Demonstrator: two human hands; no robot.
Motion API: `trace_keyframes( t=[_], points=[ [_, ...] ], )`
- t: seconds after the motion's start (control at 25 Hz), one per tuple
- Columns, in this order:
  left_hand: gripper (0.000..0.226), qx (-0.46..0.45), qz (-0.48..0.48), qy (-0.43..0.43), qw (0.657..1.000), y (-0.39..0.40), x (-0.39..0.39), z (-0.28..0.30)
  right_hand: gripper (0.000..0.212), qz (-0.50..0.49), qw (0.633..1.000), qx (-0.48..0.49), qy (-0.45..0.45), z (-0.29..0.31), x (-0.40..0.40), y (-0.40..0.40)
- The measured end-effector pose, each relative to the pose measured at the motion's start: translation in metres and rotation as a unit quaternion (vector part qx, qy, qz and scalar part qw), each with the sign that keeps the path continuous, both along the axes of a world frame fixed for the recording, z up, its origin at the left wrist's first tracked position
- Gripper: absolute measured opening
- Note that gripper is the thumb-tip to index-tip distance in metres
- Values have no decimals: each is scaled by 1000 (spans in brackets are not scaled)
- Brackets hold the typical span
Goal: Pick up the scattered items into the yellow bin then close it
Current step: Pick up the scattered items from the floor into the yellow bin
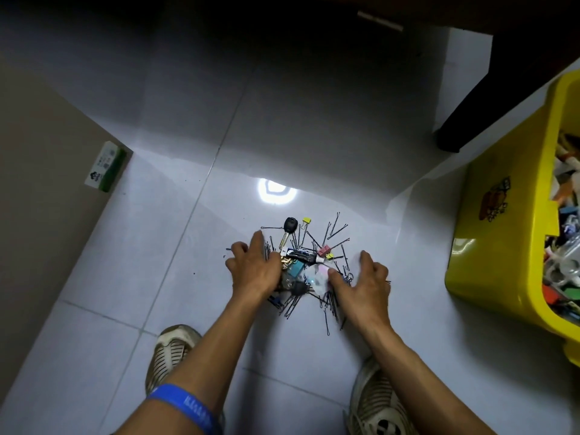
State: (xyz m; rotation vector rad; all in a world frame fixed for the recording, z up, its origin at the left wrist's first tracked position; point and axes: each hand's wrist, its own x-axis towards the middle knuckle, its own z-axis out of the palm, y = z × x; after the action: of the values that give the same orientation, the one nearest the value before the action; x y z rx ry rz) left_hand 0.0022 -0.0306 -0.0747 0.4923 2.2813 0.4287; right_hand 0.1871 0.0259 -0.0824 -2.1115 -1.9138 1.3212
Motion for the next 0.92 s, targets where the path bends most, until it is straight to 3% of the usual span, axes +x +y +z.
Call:
trace_keyframes(
  t=[0.12,0.28,0.4,0.56,0.72,0.92],
  points=[
    [44,-9,22,-76,997,10,35,-1,60,2,997,-22,79,4,-32,-8],
    [36,75,134,-172,973,23,67,-6,43,-85,976,-88,180,3,-56,-9],
    [16,122,166,-181,962,26,71,-7,28,-124,963,-95,218,0,-56,-8],
    [15,157,184,-188,952,22,74,-3,20,-138,950,-105,261,12,-57,-8],
    [16,209,178,-193,942,27,84,37,18,-158,935,-83,307,48,-45,-3],
    [18,265,114,-185,939,48,114,127,15,-150,927,-14,344,129,-8,12]
  ],
)
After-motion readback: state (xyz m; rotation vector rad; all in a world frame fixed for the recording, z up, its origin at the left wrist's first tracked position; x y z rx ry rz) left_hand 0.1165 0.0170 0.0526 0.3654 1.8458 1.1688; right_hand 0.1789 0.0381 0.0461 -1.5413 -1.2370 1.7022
